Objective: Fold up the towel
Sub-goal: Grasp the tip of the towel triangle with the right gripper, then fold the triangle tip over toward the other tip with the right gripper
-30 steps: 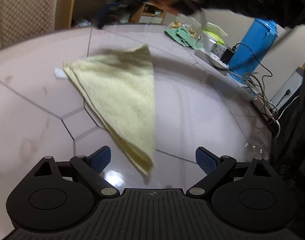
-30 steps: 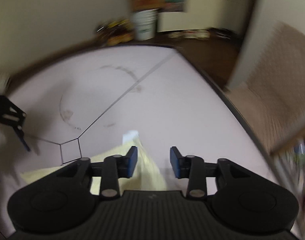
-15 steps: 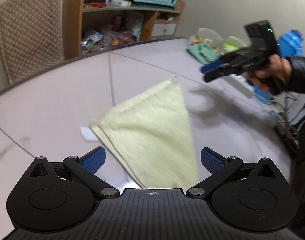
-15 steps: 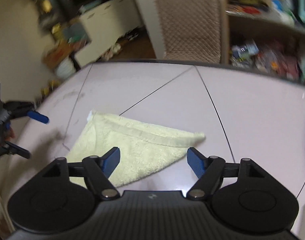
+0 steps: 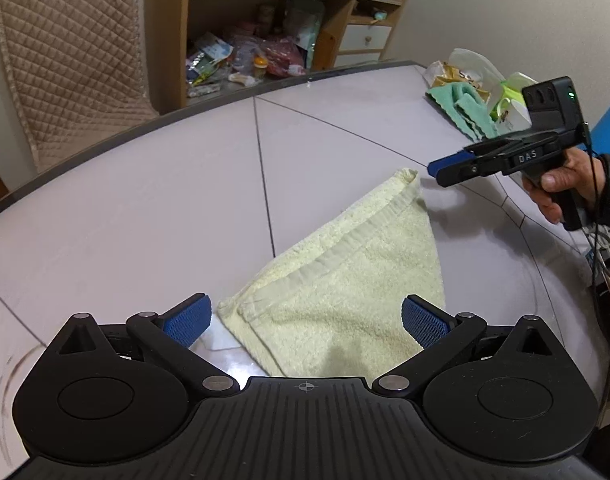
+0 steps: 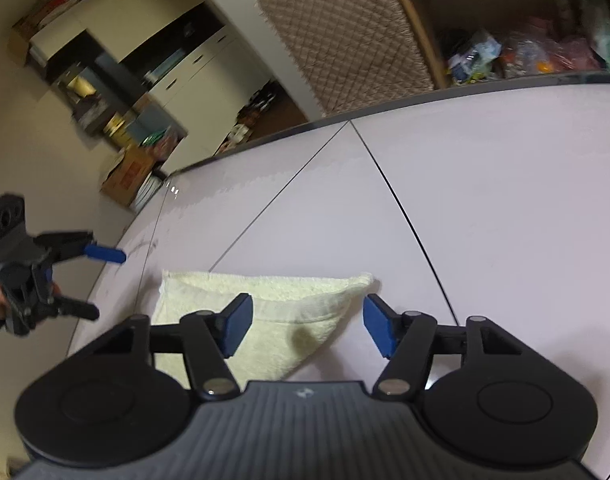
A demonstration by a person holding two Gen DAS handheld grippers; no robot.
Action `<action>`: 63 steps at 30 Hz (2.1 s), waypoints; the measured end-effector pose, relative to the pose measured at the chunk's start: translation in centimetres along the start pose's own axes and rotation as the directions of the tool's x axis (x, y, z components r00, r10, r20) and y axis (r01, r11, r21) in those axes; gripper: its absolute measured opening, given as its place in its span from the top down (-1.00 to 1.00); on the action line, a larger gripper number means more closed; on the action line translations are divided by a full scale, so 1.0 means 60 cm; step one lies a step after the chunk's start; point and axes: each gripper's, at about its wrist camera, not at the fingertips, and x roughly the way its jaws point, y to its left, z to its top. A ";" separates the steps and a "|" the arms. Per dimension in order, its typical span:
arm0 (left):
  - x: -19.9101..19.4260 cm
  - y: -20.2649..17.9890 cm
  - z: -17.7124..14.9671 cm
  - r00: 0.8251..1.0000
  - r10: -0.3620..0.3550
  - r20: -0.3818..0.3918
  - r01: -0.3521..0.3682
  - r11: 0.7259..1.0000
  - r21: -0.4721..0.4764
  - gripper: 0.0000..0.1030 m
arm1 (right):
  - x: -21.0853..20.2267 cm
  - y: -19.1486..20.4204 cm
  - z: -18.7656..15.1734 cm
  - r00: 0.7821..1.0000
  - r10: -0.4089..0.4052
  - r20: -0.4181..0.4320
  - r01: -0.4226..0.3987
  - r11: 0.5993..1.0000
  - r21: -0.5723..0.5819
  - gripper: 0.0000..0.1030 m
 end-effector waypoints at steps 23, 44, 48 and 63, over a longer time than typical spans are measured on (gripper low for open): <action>0.023 -0.019 0.005 0.999 -0.054 0.008 0.054 0.997 -0.051 -1.00 | 0.031 0.048 0.007 0.996 -0.082 -0.025 0.074 0.972 -0.225 0.36; 0.034 -0.032 -0.041 0.979 -0.175 -0.108 0.192 0.966 0.173 -1.00 | -0.040 0.240 -0.022 0.998 0.039 0.052 -0.021 0.951 -0.309 0.82; 0.050 -0.032 -0.043 0.963 -0.238 -0.124 0.261 0.937 0.231 -1.00 | -0.046 0.254 -0.026 0.998 0.020 0.053 -0.003 0.954 -0.300 0.82; 0.111 0.016 -0.018 0.935 -0.319 -0.152 0.343 0.923 0.172 -1.00 | -0.071 0.270 -0.050 0.996 0.056 0.072 -0.039 0.975 -0.221 0.82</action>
